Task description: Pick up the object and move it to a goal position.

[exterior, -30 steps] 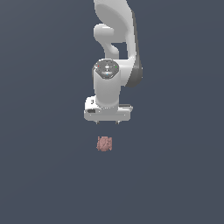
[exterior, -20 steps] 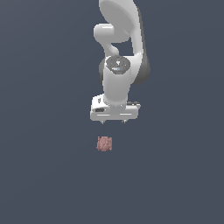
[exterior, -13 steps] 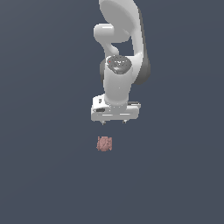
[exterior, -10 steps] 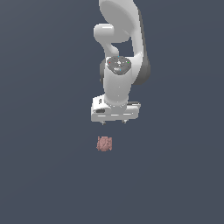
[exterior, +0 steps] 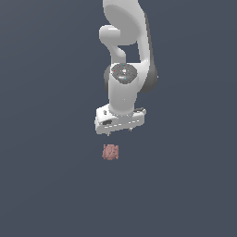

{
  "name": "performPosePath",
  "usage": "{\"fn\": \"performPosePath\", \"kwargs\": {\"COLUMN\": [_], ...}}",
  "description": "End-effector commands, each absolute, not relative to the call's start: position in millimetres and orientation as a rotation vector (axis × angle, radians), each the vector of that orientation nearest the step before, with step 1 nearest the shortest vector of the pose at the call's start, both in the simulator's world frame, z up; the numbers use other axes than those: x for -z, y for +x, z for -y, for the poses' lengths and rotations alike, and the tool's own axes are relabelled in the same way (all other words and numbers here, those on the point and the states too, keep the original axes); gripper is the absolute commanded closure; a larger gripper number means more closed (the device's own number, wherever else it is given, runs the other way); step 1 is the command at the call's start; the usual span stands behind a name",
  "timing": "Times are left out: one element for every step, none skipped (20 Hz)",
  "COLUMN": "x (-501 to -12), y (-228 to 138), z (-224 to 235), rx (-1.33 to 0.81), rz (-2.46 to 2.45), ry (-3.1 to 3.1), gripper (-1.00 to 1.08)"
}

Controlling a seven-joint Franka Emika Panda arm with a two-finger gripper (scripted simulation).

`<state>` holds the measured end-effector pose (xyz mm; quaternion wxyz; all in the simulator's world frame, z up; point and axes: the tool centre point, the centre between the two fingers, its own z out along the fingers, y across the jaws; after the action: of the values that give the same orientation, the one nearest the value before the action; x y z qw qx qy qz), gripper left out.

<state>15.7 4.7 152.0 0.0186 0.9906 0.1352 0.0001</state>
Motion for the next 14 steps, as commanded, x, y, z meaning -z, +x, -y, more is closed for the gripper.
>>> {"fn": "performPosePath", "kwargs": {"x": [-149.0,-147.6,-146.3,-144.9,-143.5,-142.2,-140.8,-139.5,-138.1,-136.8,-135.4,-134.0,-132.7,-131.3], "y": [18.0,18.9,19.9,20.9,21.9,22.9,23.9,24.9,25.9,26.8,27.8,28.7,29.7,30.7], "z": [-2.8,-2.1,-1.3,-0.5,0.3,1.1,1.9,2.7,3.5,4.3,5.1,6.0,6.8,7.6], "rx": [0.003,0.005,0.006,0.008,0.009,0.010,0.012,0.013,0.014,0.015,0.016,0.017,0.018,0.019], "rz": [-0.510,-0.550,-0.590,-0.630,-0.670,-0.710,-0.749,-0.789,-0.828,-0.867,-0.907,-0.945,-0.984,-1.023], "ry": [3.062,3.055,3.048,3.040,3.032,3.023,3.014,3.004,2.994,2.984,2.972,2.961,2.949,2.937], "gripper": [-0.92,-0.92,-0.92,-0.92,-0.92,-0.92,-0.92,-0.92,-0.92,-0.92,-0.92,-0.92,-0.92,-0.92]}}
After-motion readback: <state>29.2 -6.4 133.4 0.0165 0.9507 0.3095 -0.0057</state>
